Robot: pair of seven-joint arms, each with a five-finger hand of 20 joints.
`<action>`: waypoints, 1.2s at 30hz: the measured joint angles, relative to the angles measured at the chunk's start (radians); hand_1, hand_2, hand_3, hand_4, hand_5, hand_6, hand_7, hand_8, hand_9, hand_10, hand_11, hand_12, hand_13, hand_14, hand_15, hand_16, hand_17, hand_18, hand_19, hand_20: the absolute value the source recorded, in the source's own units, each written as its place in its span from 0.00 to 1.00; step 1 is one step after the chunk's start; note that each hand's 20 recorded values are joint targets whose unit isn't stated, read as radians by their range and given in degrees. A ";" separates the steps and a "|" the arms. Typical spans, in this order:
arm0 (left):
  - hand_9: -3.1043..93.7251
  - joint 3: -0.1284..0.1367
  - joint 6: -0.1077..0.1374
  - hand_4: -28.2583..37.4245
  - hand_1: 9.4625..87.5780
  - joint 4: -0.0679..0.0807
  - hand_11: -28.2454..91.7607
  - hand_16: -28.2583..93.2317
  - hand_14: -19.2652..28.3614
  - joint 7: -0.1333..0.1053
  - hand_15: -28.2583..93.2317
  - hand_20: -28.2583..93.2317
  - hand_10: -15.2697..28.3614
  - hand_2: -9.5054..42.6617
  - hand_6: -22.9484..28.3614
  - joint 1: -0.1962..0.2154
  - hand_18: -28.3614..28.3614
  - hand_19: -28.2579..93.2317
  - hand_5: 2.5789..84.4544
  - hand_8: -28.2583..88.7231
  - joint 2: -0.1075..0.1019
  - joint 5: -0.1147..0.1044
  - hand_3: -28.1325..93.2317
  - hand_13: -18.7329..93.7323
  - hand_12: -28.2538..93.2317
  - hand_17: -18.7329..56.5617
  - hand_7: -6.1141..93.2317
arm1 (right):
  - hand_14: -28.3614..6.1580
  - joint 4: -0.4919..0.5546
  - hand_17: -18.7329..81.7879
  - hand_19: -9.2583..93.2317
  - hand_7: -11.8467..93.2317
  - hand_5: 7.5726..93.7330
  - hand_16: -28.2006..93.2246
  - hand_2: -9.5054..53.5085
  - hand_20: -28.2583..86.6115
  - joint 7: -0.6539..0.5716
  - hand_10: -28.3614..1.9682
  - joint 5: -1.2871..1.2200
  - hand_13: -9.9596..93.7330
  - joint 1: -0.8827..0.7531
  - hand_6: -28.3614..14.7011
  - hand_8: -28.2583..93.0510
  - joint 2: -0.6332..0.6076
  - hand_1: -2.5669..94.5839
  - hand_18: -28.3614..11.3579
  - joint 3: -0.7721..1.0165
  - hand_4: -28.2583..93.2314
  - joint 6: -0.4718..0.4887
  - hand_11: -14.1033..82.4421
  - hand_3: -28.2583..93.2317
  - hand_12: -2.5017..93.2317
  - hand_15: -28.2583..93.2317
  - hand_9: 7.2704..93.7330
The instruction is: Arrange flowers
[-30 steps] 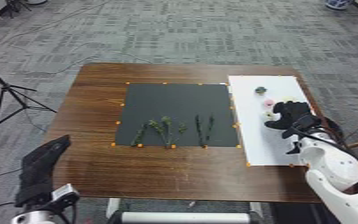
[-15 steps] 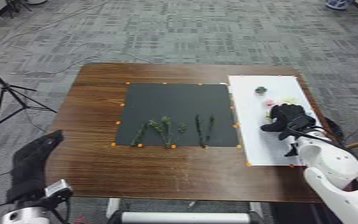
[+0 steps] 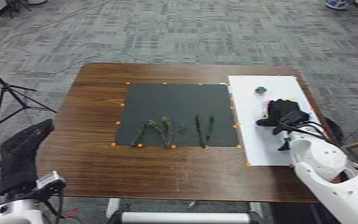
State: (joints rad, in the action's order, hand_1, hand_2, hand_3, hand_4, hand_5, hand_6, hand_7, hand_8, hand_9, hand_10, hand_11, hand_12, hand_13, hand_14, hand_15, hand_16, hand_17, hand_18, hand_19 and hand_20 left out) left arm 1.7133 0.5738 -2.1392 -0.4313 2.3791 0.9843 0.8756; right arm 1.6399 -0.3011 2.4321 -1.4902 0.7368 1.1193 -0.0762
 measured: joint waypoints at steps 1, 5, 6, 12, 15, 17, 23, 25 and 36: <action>0.52 -0.004 0.001 0.15 0.27 0.000 0.42 0.24 0.71 0.000 0.35 0.37 0.65 0.07 0.51 -0.003 0.69 0.29 0.62 0.16 0.000 -0.002 0.83 0.48 0.32 0.32 0.25 | 0.71 -0.001 0.76 0.95 0.32 0.83 0.52 0.00 0.59 -0.002 0.52 0.000 1.00 0.004 0.61 0.18 0.001 0.34 0.31 -0.004 0.11 0.001 0.37 0.74 0.25 0.57 0.96; 0.52 -0.017 0.003 0.15 0.27 0.000 0.42 0.24 0.71 0.001 0.35 0.37 0.65 0.07 0.51 -0.009 0.69 0.29 0.62 0.16 -0.001 -0.007 0.83 0.48 0.32 0.32 0.25 | 0.71 -0.009 0.78 0.96 0.32 0.84 0.51 0.00 0.57 -0.014 0.52 0.000 1.00 0.023 0.61 0.18 0.008 0.36 0.32 -0.019 0.12 0.009 0.37 0.74 0.25 0.58 0.97; 0.52 -0.018 0.003 0.15 0.27 0.000 0.42 0.24 0.71 0.001 0.35 0.37 0.65 0.07 0.51 -0.010 0.69 0.29 0.62 0.16 -0.001 -0.007 0.83 0.48 0.32 0.32 0.25 | 0.72 -0.012 0.78 0.96 0.33 0.84 0.50 0.01 0.56 -0.017 0.53 0.001 1.00 0.029 0.62 0.19 0.011 0.39 0.32 -0.023 0.13 0.011 0.38 0.75 0.25 0.59 0.98; 0.52 -0.019 0.002 0.15 0.26 0.000 0.42 0.24 0.71 0.006 0.34 0.37 0.65 0.08 0.52 -0.014 0.69 0.29 0.62 0.16 -0.001 -0.007 0.83 0.48 0.32 0.32 0.25 | 0.74 -0.021 0.79 0.97 0.29 0.85 0.49 0.10 0.55 -0.038 0.55 0.016 1.00 0.059 0.62 0.39 0.023 0.53 0.35 -0.039 0.20 0.045 0.38 0.71 0.25 0.60 0.98; 0.52 -0.019 0.002 0.14 0.26 0.000 0.42 0.24 0.71 0.008 0.34 0.37 0.65 0.08 0.52 -0.015 0.69 0.29 0.62 0.16 0.000 -0.008 0.83 0.48 0.32 0.32 0.25 | 0.74 -0.019 0.79 0.96 0.29 0.85 0.49 0.10 0.55 -0.041 0.57 0.024 1.00 0.067 0.62 0.40 0.026 0.54 0.35 -0.041 0.20 0.070 0.38 0.72 0.25 0.60 0.98; 0.52 -0.018 0.001 0.14 0.26 0.000 0.42 0.24 0.71 0.009 0.34 0.37 0.65 0.08 0.52 -0.015 0.69 0.29 0.62 0.16 0.000 -0.009 0.83 0.48 0.32 0.32 0.25 | 0.74 -0.014 0.78 0.97 0.30 0.85 0.49 0.10 0.55 -0.042 0.57 0.027 1.00 0.070 0.63 0.40 0.024 0.54 0.35 -0.043 0.21 0.088 0.38 0.72 0.25 0.60 0.98; 0.52 0.012 -0.002 0.15 0.26 -0.007 0.42 0.24 0.71 0.010 0.34 0.37 0.65 0.08 0.52 0.001 0.69 0.29 0.62 0.16 0.000 -0.017 0.83 0.48 0.32 0.32 0.25 | 0.75 0.033 0.76 0.98 0.30 0.85 0.50 0.11 0.57 -0.028 0.59 0.015 1.00 0.070 0.64 0.41 -0.022 0.54 0.33 -0.078 0.19 0.086 0.39 0.72 0.26 0.60 0.98; 0.52 0.033 0.001 0.15 0.26 -0.007 0.42 0.24 0.71 0.013 0.34 0.36 0.65 0.07 0.51 0.012 0.69 0.29 0.62 0.16 -0.005 -0.014 0.83 0.48 0.32 0.32 0.25 | 0.75 0.067 0.75 0.98 0.30 0.84 0.51 0.11 0.58 -0.007 0.59 0.004 1.00 0.071 0.64 0.41 -0.051 0.54 0.32 -0.097 0.19 0.057 0.40 0.73 0.26 0.60 0.98; 0.52 -0.068 0.169 0.09 0.26 0.136 0.42 0.24 0.70 0.133 0.34 0.36 0.66 0.20 0.51 -0.163 0.68 0.28 0.63 0.16 -0.125 0.022 0.82 0.48 0.32 0.33 0.25 | 0.75 0.164 0.72 0.98 0.31 0.82 0.54 0.12 0.60 0.179 0.62 -0.162 0.98 0.321 0.67 0.38 -0.088 0.54 0.33 -0.317 0.16 -0.017 0.40 0.73 0.28 0.61 0.95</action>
State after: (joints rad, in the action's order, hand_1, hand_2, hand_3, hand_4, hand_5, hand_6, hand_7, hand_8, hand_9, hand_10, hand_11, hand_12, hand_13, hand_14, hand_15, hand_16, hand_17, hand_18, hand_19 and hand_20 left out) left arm 1.6457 0.7430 -2.0034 -0.2982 2.2160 0.8594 0.8980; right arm 1.8036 -0.1221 2.2704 -1.1696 0.6484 0.8026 -0.0937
